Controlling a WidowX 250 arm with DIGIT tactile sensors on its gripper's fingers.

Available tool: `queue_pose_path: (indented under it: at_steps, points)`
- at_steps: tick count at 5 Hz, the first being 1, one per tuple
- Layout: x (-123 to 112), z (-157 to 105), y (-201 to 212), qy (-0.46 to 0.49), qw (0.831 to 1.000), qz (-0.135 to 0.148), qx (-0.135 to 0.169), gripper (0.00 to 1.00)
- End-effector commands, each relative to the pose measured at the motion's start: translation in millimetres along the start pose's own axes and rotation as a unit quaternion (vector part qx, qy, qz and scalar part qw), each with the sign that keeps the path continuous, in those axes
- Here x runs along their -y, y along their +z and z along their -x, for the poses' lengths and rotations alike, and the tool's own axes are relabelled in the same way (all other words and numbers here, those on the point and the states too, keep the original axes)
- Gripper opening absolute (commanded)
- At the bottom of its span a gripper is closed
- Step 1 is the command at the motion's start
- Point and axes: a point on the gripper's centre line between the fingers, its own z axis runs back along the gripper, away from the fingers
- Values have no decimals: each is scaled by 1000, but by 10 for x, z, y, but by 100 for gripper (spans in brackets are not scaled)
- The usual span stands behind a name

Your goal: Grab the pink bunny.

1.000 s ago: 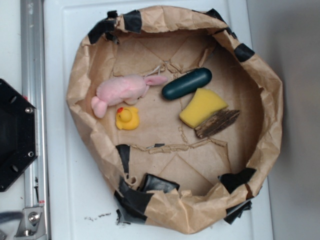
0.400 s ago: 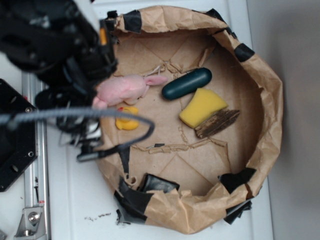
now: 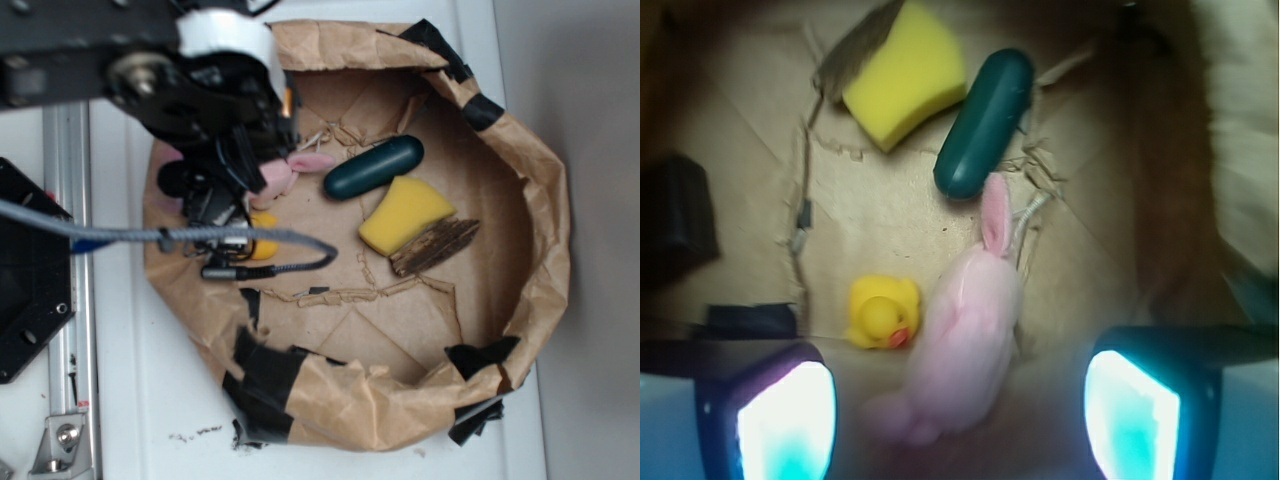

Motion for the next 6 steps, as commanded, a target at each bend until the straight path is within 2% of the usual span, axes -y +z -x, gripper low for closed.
queue_pose_path:
  at_steps: [1,3,4,5,6]
  points:
    - [109,-251,-40,-39,999,3,-9,100]
    - [109,-251,-40,-39,999,3,-9,100]
    - [80,-163,472,10,998,54,15,100]
    - [-39,-303,956,18,996,59,60,100]
    - [-113,-408,880,29,996,60,52,100]
